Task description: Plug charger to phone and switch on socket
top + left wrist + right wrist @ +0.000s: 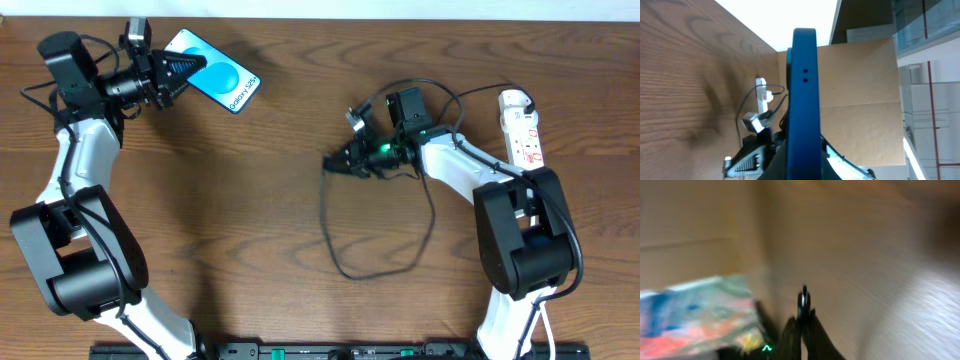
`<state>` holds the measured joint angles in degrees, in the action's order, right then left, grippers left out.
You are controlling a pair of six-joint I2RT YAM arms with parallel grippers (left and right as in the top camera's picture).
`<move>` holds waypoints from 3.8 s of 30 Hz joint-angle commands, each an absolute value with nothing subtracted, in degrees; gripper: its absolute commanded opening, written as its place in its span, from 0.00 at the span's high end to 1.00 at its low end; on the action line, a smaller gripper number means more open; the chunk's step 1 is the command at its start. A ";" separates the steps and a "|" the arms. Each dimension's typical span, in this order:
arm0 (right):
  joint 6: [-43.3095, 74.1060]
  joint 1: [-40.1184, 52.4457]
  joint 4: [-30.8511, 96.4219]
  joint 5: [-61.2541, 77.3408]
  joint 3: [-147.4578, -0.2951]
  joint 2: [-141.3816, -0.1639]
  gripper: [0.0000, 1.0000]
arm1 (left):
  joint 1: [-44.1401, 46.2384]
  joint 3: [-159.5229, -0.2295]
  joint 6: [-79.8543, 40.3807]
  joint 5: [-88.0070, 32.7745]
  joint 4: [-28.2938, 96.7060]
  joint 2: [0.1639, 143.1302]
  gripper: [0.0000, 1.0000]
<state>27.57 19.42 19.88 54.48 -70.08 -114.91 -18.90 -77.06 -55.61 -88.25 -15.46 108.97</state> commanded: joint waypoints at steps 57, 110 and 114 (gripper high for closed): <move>33.21 27.07 34.02 21.63 -80.71 -121.51 0.89 | -15.33 -76.82 -52.07 -90.11 -15.94 107.70 0.93; 16.67 24.86 44.51 28.80 -97.84 -120.31 0.52 | -0.78 -60.97 -44.60 -83.24 -15.35 113.06 0.93; 16.67 26.41 44.34 29.12 -97.84 -120.31 0.52 | -0.75 -60.97 -44.62 -82.87 -15.31 113.06 0.93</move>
<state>17.34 24.64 44.25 27.18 -96.66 -120.18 -0.95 -60.93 -45.98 -82.06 -14.96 113.19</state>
